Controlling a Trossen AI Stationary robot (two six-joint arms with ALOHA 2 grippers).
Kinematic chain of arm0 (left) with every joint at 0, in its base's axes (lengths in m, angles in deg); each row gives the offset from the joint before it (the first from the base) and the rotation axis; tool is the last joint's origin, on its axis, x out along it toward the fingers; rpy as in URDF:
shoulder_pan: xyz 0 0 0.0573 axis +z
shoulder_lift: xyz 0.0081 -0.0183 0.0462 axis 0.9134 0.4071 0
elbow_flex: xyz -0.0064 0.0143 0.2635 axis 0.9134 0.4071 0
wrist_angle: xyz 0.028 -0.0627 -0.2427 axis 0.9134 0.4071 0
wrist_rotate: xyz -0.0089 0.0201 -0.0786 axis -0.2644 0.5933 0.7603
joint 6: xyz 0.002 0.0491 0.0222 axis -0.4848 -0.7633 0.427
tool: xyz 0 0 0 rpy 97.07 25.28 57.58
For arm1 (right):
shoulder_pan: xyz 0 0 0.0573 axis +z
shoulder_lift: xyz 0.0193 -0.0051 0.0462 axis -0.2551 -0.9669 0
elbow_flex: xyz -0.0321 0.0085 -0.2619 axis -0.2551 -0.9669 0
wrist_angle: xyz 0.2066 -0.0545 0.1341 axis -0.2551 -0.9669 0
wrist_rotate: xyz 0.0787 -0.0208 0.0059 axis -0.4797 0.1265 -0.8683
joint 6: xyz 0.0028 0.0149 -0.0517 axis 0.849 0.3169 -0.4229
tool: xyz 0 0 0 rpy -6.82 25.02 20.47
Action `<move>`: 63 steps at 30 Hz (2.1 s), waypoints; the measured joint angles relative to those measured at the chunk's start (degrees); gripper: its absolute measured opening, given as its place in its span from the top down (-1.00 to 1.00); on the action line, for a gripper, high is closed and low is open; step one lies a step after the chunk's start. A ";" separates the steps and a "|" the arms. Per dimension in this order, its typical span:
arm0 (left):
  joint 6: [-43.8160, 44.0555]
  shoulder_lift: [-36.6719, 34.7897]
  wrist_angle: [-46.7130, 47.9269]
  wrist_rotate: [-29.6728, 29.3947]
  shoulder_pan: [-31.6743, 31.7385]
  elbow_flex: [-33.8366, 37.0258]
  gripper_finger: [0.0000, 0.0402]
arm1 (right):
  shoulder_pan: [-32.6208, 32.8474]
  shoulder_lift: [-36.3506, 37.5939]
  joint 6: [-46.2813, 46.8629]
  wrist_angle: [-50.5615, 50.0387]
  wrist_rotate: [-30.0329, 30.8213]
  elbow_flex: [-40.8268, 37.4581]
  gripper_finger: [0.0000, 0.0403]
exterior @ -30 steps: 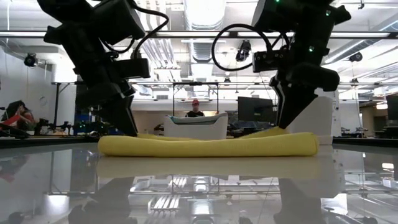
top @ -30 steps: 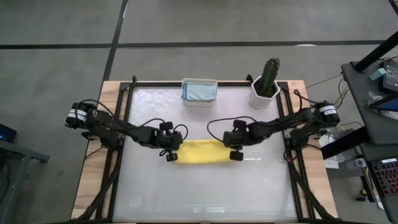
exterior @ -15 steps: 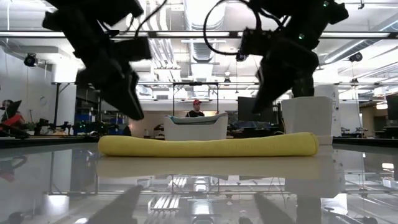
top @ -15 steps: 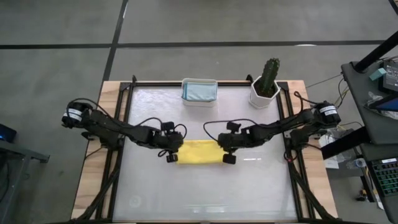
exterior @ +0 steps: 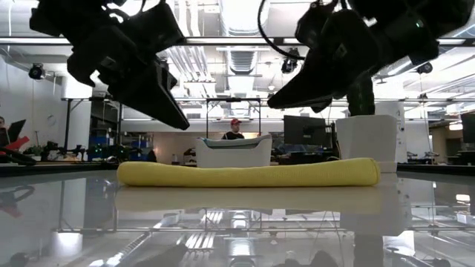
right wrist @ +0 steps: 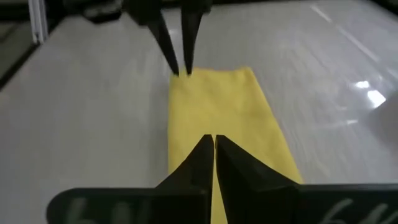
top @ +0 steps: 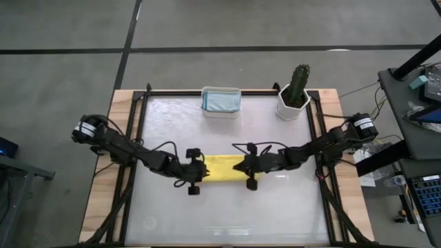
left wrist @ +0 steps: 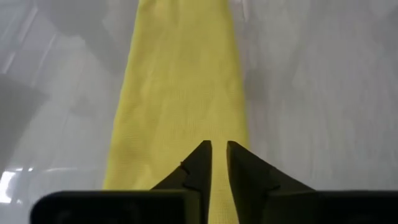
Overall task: Fold microfiber towels
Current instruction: Fold the yellow cloth
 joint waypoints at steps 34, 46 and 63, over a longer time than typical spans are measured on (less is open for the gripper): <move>2.63 10.42 -14.30 2.37 0.06 6.27 0.98 | 0.71 -21.25 -3.79 22.28 -1.80 -1.65 0.96; 4.64 10.27 -14.66 2.31 0.05 8.49 0.98 | 0.73 -20.74 -0.49 17.74 -4.72 -1.87 0.96; 4.57 8.63 -16.29 2.60 0.09 9.83 0.98 | 2.48 -5.13 2.45 -5.92 -6.92 -2.20 0.96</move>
